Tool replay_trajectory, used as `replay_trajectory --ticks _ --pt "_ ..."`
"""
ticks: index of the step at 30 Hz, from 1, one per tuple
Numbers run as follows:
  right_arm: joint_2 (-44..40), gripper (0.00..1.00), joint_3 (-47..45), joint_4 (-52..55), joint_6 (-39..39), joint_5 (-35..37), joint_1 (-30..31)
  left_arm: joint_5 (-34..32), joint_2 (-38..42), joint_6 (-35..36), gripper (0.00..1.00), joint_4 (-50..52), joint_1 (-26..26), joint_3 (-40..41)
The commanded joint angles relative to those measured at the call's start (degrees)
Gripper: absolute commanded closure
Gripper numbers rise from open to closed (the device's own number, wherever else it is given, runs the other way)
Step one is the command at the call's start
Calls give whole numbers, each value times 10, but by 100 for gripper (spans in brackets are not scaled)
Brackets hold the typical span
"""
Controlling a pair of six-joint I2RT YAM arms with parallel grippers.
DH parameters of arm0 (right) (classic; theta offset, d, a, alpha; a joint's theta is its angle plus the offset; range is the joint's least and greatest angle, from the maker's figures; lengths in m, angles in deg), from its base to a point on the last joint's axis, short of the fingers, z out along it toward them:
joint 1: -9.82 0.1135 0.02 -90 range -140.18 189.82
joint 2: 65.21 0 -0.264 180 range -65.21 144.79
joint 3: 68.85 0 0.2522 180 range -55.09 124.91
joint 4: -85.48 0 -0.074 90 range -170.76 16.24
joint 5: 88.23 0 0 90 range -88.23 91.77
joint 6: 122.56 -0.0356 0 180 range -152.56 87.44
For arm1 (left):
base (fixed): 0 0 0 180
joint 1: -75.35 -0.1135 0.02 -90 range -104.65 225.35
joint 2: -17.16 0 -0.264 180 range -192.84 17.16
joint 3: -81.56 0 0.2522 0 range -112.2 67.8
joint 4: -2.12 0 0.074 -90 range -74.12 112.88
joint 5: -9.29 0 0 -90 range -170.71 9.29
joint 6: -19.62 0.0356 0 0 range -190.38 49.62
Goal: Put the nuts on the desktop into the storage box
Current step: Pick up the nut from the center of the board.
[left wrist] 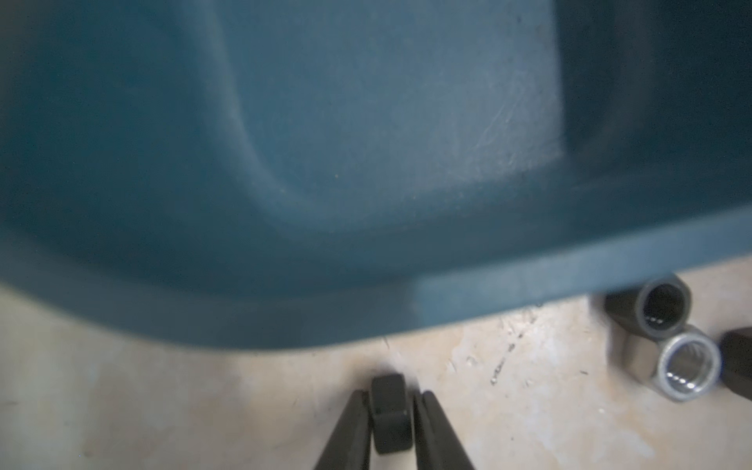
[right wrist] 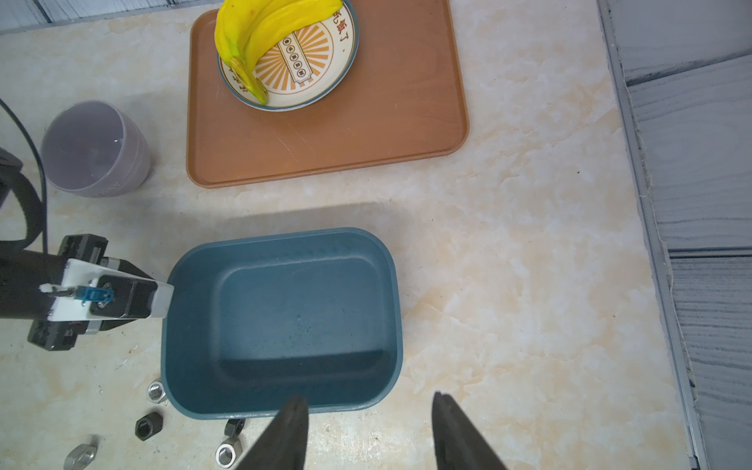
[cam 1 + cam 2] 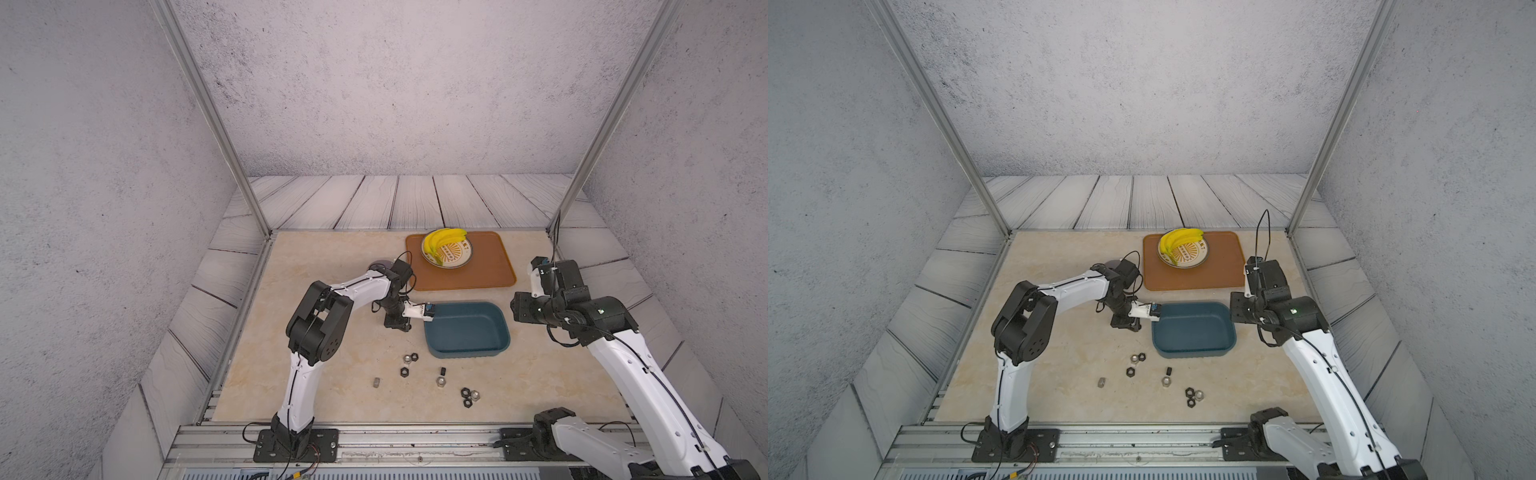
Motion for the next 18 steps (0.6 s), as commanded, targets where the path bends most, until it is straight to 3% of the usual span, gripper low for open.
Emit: replay_trajectory --ticks 1,11,18 --pt "-10 46 17 9 -1 0 -1 -12 18 -8 81 -11 2 13" --pt "-11 46 22 11 -3 -12 -1 24 56 -9 89 -4 2 37" --pt "-20 46 21 -8 28 -52 -1 92 95 -64 91 58 -12 8"
